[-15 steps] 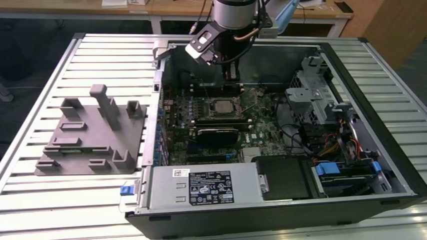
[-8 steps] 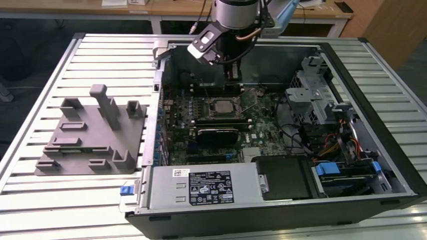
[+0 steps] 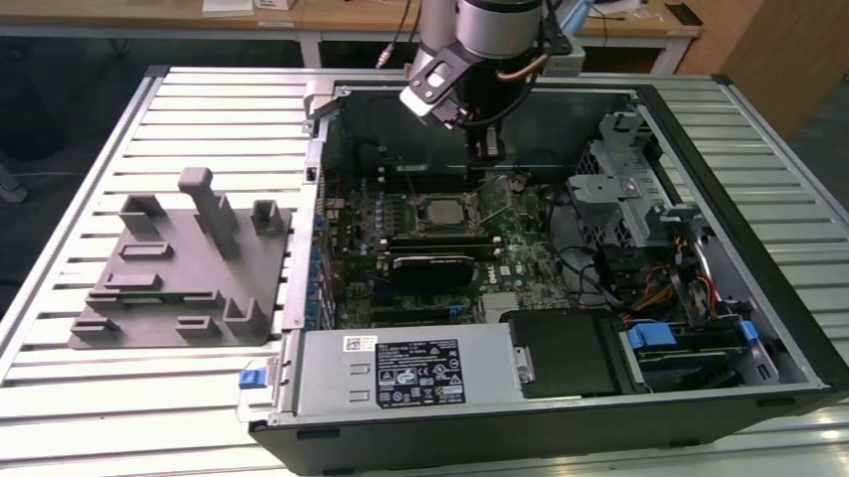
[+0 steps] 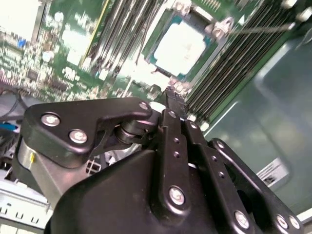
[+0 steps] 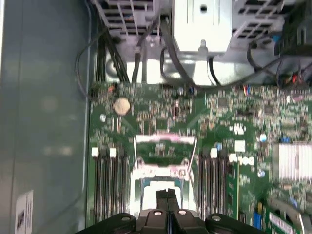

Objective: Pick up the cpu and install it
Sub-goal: 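Close the cpu cover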

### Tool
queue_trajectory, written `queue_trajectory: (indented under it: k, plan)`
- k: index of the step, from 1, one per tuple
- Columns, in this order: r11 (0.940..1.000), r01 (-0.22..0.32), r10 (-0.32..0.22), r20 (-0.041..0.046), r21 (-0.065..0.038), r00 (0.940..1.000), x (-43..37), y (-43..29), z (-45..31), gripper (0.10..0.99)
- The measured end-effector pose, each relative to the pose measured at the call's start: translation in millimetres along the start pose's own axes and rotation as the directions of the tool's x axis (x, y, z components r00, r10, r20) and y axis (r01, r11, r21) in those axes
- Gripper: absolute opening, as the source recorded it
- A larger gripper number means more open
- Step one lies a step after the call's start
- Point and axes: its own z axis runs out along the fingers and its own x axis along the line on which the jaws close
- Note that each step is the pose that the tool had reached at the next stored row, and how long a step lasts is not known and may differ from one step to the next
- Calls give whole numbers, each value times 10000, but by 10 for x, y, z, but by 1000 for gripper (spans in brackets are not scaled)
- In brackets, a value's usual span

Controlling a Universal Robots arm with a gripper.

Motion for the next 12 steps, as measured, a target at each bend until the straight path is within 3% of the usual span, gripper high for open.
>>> queue_trajectory:
  k: [12]
  plan:
    - [10000,0,0,0,35,10000,-2,451,16,106]
